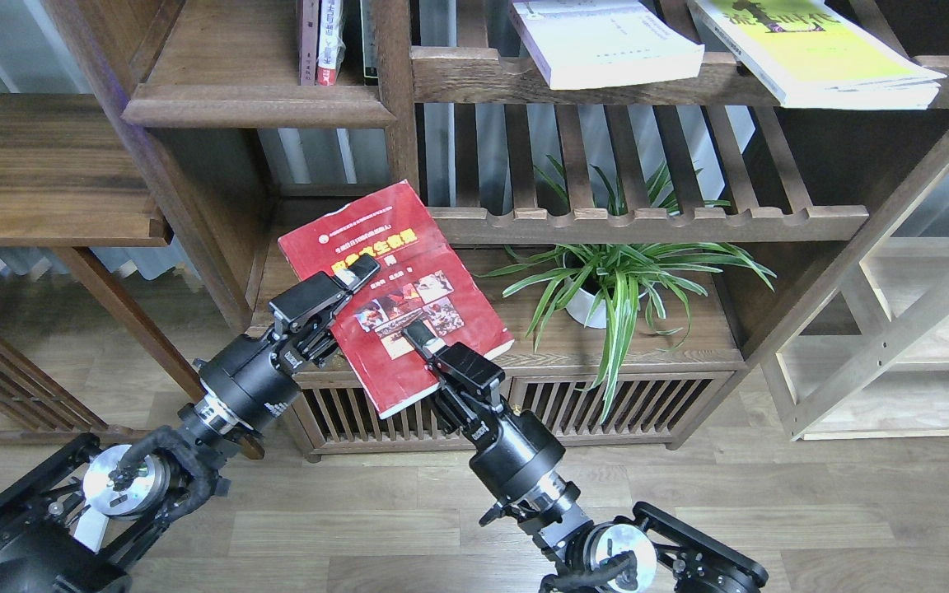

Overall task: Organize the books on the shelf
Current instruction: 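Bring the left gripper to the red book and grasp its edge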

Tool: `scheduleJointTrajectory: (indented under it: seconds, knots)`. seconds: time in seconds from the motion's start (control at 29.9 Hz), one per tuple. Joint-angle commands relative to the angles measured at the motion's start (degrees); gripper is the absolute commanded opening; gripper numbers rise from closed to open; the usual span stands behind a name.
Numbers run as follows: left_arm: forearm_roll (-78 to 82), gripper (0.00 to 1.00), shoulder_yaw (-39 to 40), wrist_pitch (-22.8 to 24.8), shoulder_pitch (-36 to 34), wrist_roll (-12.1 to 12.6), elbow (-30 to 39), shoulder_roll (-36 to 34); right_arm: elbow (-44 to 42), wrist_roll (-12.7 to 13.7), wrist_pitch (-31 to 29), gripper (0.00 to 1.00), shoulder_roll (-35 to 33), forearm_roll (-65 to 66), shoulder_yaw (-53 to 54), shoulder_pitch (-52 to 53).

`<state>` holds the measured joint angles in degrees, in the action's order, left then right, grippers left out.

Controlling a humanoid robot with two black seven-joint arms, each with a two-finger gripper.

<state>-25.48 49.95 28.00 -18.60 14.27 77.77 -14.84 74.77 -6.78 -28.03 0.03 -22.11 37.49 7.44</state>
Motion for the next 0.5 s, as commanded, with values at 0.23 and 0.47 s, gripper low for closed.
scheduleJointTrajectory:
  seconds: [0.23, 0.47]
  knots:
    - [-0.1, 0.05, 0.3, 0.0, 0.4, 0.2, -0.4, 1.1, 0.0, -0.2, 0.0, 0.26, 0.0, 1.3, -0.7, -0.2]
    - [-0.1, 0.02, 0.3, 0.0, 0.5, 0.4, -0.4, 1.0, 0.0, -0.2, 0.0, 0.70, 0.0, 2.3, -1.5, -0.5]
